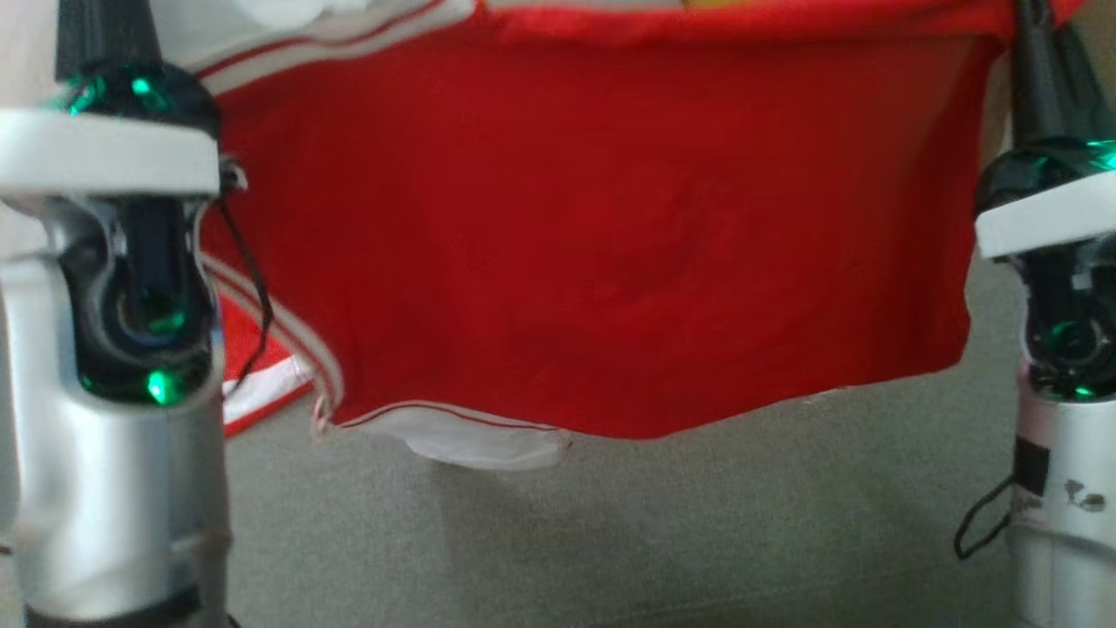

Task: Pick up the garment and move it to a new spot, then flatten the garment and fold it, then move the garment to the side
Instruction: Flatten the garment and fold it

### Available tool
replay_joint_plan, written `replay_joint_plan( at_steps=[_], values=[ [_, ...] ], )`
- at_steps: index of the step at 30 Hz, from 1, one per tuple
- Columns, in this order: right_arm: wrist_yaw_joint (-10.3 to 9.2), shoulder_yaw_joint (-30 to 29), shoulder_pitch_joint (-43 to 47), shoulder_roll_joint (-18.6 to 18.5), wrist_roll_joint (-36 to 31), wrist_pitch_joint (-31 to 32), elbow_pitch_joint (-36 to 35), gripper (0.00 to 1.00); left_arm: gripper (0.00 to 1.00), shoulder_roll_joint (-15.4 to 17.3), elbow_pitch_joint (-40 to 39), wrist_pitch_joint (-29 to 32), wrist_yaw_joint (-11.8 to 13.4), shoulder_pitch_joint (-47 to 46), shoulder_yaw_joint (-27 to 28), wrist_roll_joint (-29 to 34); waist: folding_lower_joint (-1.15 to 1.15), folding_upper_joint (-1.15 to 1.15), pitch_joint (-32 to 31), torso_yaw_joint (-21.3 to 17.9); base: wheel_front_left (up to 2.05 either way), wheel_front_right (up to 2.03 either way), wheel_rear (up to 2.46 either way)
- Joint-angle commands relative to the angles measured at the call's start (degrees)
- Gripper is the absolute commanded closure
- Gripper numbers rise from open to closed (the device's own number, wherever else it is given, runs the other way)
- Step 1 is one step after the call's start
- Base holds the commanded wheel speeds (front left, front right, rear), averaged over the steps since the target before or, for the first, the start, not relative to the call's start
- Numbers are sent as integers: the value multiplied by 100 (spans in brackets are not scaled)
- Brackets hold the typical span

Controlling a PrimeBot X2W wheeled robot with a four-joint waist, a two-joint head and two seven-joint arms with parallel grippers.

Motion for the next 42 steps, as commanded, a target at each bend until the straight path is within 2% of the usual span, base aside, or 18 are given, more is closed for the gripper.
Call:
replay_joint_plan(
  at_steps=[1, 5, 8, 12, 16, 21, 25, 28, 31, 38, 42],
  values=[
    [-4, 52, -372, 102, -201, 153, -137, 100, 100, 290, -3, 108, -10, -545, 139, 85, 0, 0, 191, -48, 0, 0, 0],
    [-4, 25, -1102, 107, -393, 284, 458, 100, 100, 584, 765, 335, -147, -1277, 23, 237, 0, 0, 721, -101, 0, 0, 0],
    [-4, -53, -2006, 108, -484, 141, 1316, 100, 100, 768, 1613, 404, -373, -2066, -105, 363, 0, 0, 1212, -82, 0, 0, 0],
    [-4, -331, -3474, 108, -544, -434, 2794, 100, 100, 1038, 2859, 299, -687, -3284, -245, 639, 0, 0, 1829, -37, 0, 0, 0],
    [-4, -634, -4877, 109, -887, -1276, 4057, 100, 100, 1142, 3839, -248, -963, -4461, -257, 866, 0, 0, 2201, 83, 0, 0, 0],
    [-4, -803, -5850, 42, -1048, -2352, 5062, 100, 100, 974, 4667, -948, -1302, -5214, -306, 926, 0, 0, 2359, 320, 0, 0, 0],
    [-4, -738, -5863, -16, -706, -2766, 5611, 100, 100, 808, 5171, -1220, -1562, -5171, -479, 931, 0, 0, 2406, 465, 0, 0, 0],
    [-4, -664, -5588, -55, -400, -2814, 5985, 100, 100, 714, 5443, -1275, -1703, -4921, -641, 906, 0, 0, 2460, 536, 0, 0, 0],
    [-4, -317, -5145, -93, -256, -2755, 6272, 100, 100, 678, 5616, -1319, -1806, -4495, -882, 920, 0, 0, 2486, 574, 0, 0, 0],
    [-4, 433, -3978, -251, 309, -2116, 6603, 100, 100, 874, 5843, -1397, -1881, -3194, -1320, 808, 0, 0, 2269, 631, 0, 0, 0],
    [-4, 936, -3309, -454, 562, -1640, 6570, 100, 100, 1095, 5606, -1283, -1886, -2399, -1845, 638, 0, 0, 2031, 670, 0, 0, 0]
  ],
)
